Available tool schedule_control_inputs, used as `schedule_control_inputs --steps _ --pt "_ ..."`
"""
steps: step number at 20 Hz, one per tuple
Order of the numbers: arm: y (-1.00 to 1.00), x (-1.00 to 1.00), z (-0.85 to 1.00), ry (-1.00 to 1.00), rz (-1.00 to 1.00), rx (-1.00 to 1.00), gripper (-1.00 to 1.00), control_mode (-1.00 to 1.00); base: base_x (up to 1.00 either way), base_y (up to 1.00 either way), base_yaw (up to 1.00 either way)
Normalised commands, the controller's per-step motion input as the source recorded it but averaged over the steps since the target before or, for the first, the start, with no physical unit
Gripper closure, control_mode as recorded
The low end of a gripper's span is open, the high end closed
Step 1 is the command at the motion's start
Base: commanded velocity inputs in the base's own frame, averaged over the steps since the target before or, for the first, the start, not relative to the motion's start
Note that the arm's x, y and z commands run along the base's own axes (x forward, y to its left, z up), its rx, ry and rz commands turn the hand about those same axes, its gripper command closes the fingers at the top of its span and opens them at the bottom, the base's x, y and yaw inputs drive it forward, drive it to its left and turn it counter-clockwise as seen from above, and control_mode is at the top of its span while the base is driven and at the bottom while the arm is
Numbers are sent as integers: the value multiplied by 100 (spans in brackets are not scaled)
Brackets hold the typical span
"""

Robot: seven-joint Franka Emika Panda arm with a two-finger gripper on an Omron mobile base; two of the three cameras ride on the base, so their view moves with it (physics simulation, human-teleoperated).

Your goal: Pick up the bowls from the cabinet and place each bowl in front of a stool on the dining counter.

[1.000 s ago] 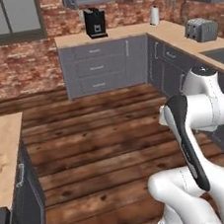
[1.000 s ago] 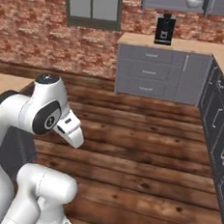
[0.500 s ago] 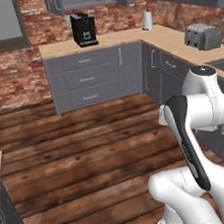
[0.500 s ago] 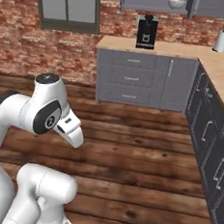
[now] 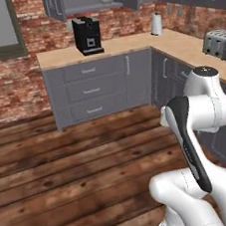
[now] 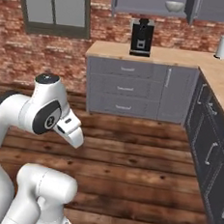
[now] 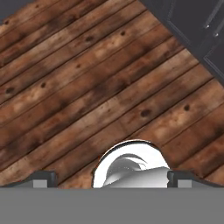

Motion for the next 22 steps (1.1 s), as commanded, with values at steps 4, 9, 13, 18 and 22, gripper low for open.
schedule_control_inputs --steps 4,9,13,18,22 --pt "0 0 0 0 0 0 -100 100 100 -20 0" --pt "0 0 0 0 0 0 -100 100 100 -21 0" --pt "0 0 0 0 0 0 -100 100 100 -10 0" --pt "0 0 0 0 0 0 -100 100 100 -13 0" --pt "0 0 0 0 0 0 -100 100 100 -2 2"
